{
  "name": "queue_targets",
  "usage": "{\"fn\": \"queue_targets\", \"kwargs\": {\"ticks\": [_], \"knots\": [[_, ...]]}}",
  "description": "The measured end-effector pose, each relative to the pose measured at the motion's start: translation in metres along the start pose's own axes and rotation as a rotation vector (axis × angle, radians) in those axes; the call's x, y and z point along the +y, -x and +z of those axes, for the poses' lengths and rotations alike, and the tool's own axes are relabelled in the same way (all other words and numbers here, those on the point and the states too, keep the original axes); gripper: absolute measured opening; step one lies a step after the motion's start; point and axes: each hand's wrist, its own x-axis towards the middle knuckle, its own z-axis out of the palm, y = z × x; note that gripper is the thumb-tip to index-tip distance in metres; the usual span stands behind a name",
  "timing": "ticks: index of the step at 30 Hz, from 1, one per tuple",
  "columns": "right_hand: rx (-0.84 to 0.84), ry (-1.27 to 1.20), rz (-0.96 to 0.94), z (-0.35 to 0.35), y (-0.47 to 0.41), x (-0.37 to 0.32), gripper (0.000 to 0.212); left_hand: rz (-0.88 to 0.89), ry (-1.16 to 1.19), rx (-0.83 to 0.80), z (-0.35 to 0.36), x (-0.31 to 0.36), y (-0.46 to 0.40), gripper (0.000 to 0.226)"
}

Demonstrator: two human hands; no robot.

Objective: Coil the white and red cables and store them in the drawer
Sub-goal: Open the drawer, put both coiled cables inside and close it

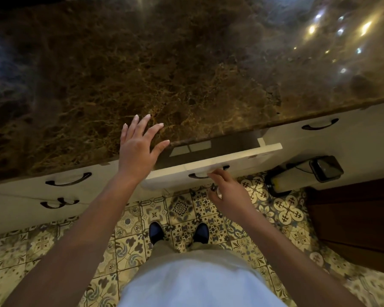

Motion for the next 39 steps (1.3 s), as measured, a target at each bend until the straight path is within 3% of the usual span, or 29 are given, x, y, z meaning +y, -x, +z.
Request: {"fn": "queue_targets", "kwargs": {"ticks": [3, 6, 9, 13, 19, 24, 34, 39], "knots": [[0.004, -0.058, 0.049, 0.003, 0.013, 0.001, 0.055, 0.003, 0.005, -0.001, 0.000, 0.000, 0.000, 0.054], [0.102, -0.438, 0.206, 0.003, 0.027, -0.002, 0.046, 0.005, 0.004, -0.002, 0.000, 0.000, -0.001, 0.054], [0.232, -0.606, 0.325, 0.000, 0.031, -0.006, 0.036, 0.008, 0.006, -0.007, -0.001, 0.000, -0.001, 0.054], [0.316, -0.599, 0.382, 0.001, 0.040, -0.009, 0.062, 0.009, 0.006, -0.011, -0.002, 0.000, 0.000, 0.054], [0.319, -0.571, 0.394, 0.010, 0.060, -0.006, 0.061, -0.004, 0.004, -0.005, -0.002, 0.001, 0.000, 0.052], [0.319, -0.586, 0.408, 0.017, 0.079, -0.004, 0.072, -0.005, 0.011, -0.011, -0.002, 0.001, 0.001, 0.052], [0.385, -0.569, 0.394, 0.028, 0.112, -0.003, 0.048, 0.023, 0.002, -0.018, -0.001, -0.002, 0.002, 0.052], [0.547, -0.699, 0.359, 0.026, 0.126, -0.014, 0.035, -0.006, 0.061, -0.032, -0.005, 0.002, 0.002, 0.048]]}}
